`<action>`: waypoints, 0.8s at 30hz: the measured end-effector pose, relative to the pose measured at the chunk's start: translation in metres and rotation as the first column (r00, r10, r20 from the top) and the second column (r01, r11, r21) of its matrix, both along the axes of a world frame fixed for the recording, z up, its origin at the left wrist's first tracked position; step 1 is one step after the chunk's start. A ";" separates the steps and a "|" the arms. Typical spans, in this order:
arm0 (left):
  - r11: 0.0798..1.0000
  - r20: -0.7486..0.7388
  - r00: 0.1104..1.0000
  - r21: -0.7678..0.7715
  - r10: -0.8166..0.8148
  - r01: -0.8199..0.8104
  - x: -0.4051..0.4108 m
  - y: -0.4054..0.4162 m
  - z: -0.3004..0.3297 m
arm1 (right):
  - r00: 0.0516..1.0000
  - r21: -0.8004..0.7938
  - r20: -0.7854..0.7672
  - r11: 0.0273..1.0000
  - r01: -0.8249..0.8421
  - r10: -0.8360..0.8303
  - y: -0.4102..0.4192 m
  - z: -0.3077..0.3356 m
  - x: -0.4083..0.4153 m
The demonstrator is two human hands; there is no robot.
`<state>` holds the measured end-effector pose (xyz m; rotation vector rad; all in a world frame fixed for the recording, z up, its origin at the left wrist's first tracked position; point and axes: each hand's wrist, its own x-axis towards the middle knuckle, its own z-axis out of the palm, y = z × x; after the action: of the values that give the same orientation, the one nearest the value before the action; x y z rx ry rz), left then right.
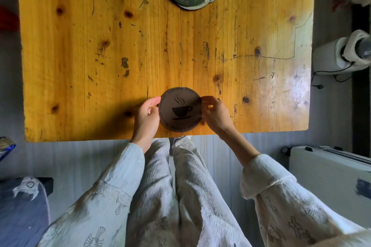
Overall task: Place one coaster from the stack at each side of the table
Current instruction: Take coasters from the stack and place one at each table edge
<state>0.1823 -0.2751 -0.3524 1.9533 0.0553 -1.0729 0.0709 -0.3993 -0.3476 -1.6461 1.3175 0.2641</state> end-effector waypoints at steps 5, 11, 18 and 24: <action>1.000 0.002 1.000 0.001 -0.005 0.005 -0.003 0.005 0.000 | 1.000 0.004 -0.014 1.000 0.001 -0.001 0.004 0.002 -0.001; 1.000 -0.003 1.000 0.005 -0.001 0.001 -0.007 0.008 0.003 | 1.000 -0.017 -0.021 1.000 0.000 0.000 0.010 0.003 -0.002; 1.000 -0.012 1.000 -0.009 0.001 -0.001 -0.008 0.008 0.007 | 0.999 -0.043 -0.041 0.999 -0.015 0.014 0.012 0.000 -0.003; 0.996 0.017 0.996 0.026 -0.091 0.090 -0.001 0.003 0.011 | 0.996 -0.035 -0.064 0.998 -0.058 0.056 0.005 0.000 -0.003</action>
<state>0.1813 -0.2717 -0.3419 2.0048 -0.0303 -1.1177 0.0684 -0.3942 -0.3474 -1.7203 1.3300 0.3300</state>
